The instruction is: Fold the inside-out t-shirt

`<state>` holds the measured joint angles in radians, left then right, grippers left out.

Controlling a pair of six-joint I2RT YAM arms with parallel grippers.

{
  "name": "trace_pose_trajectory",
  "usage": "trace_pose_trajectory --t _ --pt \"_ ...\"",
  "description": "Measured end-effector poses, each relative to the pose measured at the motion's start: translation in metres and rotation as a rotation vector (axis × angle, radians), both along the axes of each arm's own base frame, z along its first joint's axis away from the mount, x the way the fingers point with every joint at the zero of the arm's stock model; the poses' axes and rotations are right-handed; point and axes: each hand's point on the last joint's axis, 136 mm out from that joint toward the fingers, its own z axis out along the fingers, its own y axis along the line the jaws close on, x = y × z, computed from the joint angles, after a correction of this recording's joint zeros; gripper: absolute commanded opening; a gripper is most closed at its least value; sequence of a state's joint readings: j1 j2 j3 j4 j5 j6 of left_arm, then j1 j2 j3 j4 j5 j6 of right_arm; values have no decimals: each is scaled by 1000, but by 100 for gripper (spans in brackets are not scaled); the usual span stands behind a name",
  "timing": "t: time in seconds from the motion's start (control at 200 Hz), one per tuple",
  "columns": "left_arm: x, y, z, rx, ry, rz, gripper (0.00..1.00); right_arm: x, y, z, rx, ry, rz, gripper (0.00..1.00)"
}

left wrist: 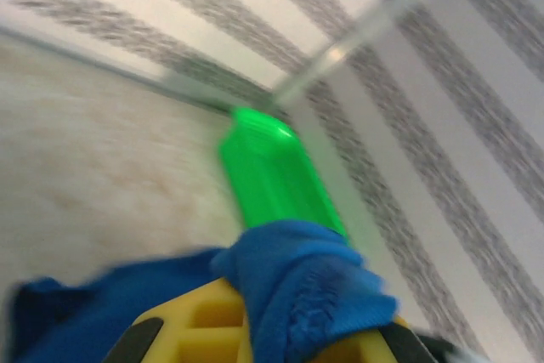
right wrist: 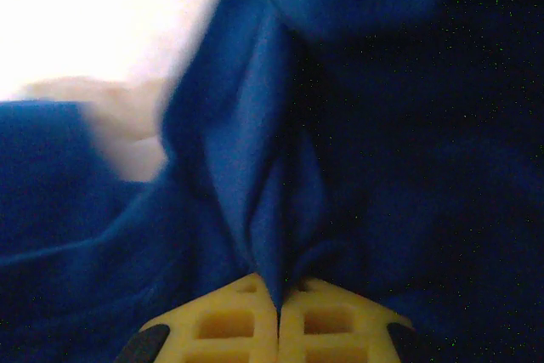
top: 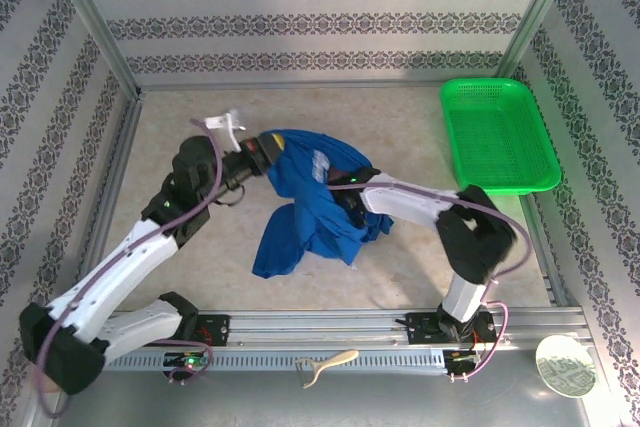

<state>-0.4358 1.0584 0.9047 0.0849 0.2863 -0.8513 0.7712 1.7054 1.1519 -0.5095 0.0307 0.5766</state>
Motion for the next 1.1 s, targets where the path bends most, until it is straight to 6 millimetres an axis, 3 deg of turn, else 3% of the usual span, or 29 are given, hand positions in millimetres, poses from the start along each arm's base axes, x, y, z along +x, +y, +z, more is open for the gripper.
trace_pose_trajectory --t 0.05,0.12,0.175,0.23,0.295,0.4,0.43,0.54,0.67,0.749,0.914,1.009,1.099 --pt "31 26 -29 -31 76 78 0 -4 4 27 55 -42 31 0" --pt "69 57 -85 -53 217 166 0 -9 8 67 135 -110 63 0" --pt "85 71 -126 -57 324 197 0 -14 8 95 193 -158 82 0" --pt "90 73 -161 -50 413 192 0 -19 5 116 239 -190 94 0" --pt "90 66 -182 -44 469 160 0 -24 2 134 281 -210 100 0" --pt "86 58 -192 -42 494 109 0 -23 -6 156 330 -233 77 0" --pt "86 55 -193 -41 494 91 10 -19 -7 164 351 -242 65 0" --pt "81 47 -192 -35 481 24 53 -5 -10 191 432 -275 21 0" --pt "69 41 -176 -8 428 -46 76 12 -10 214 515 -329 -21 0" --pt "55 41 -143 17 347 -79 79 21 -9 220 546 -352 -39 0" --pt "13 32 -44 33 90 -137 81 33 -4 216 599 -372 -73 0" --pt "-21 -11 -11 46 -15 -238 81 43 0 209 630 -356 -105 0" --pt "-52 -62 -19 80 -22 -358 81 51 2 211 673 -352 -139 0"
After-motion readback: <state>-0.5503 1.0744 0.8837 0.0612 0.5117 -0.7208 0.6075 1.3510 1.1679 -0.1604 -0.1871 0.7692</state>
